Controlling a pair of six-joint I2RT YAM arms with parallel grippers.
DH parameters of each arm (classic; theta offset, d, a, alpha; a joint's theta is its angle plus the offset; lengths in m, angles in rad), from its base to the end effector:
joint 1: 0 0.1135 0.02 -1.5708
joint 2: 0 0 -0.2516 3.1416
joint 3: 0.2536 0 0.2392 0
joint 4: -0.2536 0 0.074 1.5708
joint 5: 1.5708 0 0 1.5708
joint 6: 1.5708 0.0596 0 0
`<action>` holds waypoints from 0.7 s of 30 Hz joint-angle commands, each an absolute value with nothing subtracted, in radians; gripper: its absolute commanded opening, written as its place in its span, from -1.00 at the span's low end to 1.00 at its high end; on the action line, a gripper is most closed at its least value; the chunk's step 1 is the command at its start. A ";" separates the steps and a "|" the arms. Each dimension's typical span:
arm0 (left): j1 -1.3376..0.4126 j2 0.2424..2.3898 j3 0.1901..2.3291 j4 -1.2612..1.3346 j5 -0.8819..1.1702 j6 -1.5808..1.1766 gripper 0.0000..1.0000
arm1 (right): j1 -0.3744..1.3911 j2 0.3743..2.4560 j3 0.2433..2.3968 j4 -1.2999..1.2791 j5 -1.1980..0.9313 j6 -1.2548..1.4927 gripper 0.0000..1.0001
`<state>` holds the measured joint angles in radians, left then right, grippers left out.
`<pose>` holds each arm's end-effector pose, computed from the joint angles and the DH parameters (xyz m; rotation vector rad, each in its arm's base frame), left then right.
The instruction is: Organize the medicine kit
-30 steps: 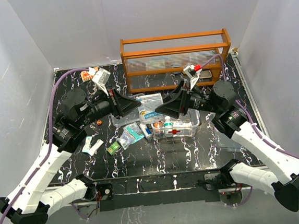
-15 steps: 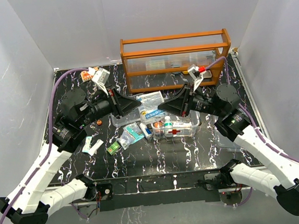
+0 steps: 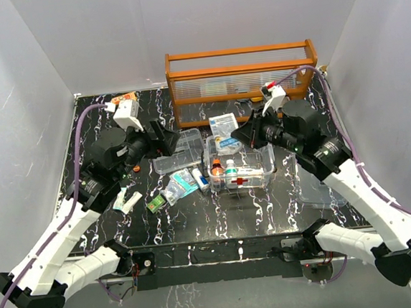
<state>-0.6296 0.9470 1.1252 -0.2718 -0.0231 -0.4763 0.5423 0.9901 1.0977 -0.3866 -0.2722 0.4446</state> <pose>0.1813 -0.1304 0.4053 0.1144 1.7264 -0.8104 0.1905 0.1335 0.3722 -0.2940 1.9234 0.9245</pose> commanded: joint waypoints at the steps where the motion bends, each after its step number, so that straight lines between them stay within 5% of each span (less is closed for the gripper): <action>1: -0.626 0.910 1.044 -0.298 -0.367 -0.377 0.61 | 0.543 1.064 1.223 -0.712 -0.018 0.372 -1.00; 21: -0.626 0.845 0.823 -0.186 -0.431 -0.263 0.66 | 0.549 1.303 1.311 -0.946 0.212 0.436 -1.00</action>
<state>-0.6292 0.8864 0.8364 -0.2337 -0.3954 -0.2905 0.5423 1.3025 1.2877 -0.9207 0.1543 0.4076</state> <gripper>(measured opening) 0.826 0.046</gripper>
